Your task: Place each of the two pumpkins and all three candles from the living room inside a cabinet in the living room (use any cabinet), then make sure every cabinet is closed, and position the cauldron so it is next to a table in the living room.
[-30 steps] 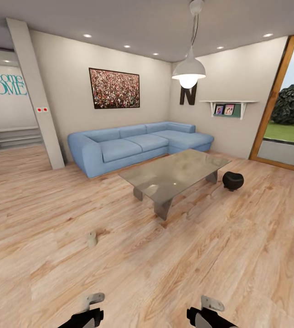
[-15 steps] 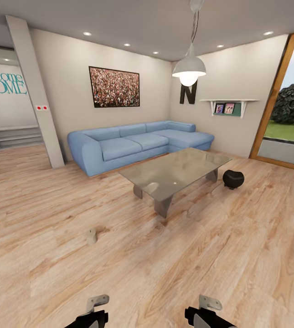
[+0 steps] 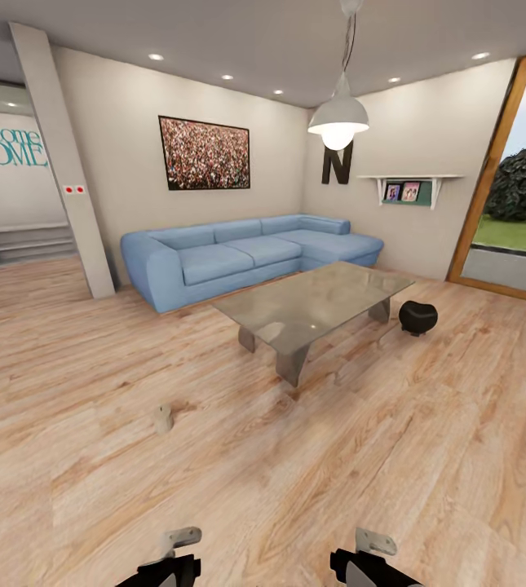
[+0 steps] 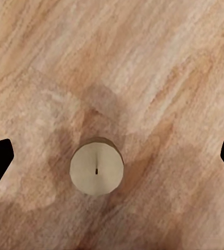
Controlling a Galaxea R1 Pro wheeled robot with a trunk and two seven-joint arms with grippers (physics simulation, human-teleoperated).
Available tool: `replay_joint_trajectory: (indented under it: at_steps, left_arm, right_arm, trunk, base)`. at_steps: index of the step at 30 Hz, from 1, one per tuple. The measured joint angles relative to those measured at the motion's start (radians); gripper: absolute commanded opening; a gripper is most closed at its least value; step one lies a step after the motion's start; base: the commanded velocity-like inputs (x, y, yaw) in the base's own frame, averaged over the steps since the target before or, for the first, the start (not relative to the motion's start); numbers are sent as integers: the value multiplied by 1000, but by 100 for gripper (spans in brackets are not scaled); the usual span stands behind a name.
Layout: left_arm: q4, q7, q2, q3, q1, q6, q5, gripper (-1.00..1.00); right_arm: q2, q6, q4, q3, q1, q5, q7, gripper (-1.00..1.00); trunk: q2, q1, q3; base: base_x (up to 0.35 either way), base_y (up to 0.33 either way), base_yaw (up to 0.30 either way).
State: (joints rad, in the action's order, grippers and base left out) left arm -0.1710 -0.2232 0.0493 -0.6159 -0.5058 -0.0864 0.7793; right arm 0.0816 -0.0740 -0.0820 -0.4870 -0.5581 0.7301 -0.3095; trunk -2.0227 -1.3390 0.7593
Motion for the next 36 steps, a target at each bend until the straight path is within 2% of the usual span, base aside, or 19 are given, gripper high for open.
replay_joint_trajectory:
  at_steps: [36]
  left_arm:
    - [0,6,-1,-2,2,0,1,100]
  right_arm:
    - [8,3,0,0,1,-1,4,100]
  trunk:
    - [-252,-138,113]
  base:
    - [0,0,0]
